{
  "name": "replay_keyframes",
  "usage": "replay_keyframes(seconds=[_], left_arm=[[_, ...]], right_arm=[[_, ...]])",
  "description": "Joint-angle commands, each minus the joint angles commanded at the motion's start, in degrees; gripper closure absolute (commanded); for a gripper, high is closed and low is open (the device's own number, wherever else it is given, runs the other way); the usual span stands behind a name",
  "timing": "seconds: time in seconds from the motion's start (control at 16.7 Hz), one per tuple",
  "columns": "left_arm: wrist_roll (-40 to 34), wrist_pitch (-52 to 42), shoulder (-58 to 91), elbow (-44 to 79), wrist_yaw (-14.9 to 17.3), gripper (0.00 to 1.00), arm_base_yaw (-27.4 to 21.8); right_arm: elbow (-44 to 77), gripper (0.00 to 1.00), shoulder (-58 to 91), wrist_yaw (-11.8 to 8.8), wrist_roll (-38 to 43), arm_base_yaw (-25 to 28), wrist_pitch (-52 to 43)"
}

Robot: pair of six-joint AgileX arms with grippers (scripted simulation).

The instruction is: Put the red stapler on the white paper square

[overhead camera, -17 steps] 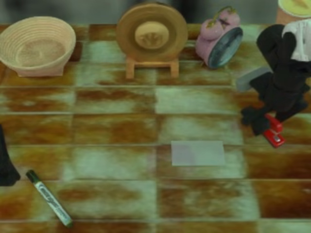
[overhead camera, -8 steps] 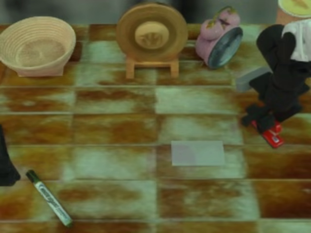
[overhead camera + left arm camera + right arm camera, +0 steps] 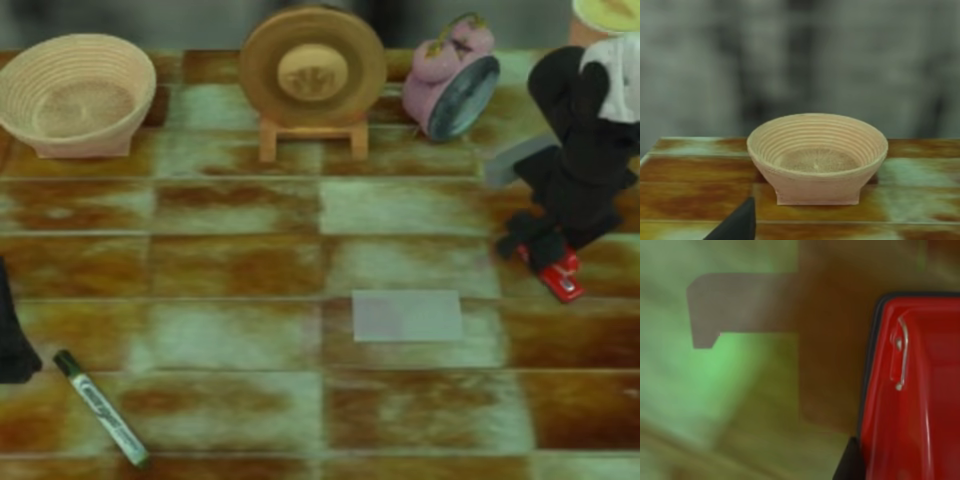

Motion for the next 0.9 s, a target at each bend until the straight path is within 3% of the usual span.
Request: replay_keyframes(seconds=[0.48, 0.9], left_arm=[[0.0, 0.0, 0.0, 0.0, 0.0, 0.0, 0.0], [0.0, 0.0, 0.0, 0.0, 0.0, 0.0, 0.0]], right_arm=[[11.4, 1.0, -5.25, -0.06, -0.21, 0.27, -17.33], [12.79, 1.0, -5.72, -0.06, -1.0, 0.65, -18.88]])
